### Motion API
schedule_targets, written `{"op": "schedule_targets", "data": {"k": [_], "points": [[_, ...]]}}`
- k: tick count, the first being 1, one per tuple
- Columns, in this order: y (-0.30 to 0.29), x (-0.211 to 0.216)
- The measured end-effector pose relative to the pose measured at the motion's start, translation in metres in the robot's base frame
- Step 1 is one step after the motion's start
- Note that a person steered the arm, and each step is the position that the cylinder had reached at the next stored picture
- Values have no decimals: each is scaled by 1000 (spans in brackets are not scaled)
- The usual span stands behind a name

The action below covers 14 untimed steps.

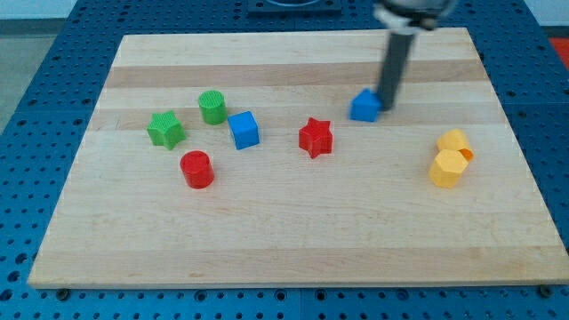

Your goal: Move the hexagon into the red star and triangle

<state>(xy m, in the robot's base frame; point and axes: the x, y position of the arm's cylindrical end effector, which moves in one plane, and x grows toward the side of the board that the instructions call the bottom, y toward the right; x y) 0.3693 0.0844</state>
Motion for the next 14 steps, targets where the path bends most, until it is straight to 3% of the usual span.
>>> {"op": "schedule_targets", "data": {"k": [1,3,4,5,6,7,8,9,10,14], "points": [[-19,0],[127,0],[160,10],[190,48],[184,74],[223,102],[231,113],[227,135],[177,138],[2,103]]}}
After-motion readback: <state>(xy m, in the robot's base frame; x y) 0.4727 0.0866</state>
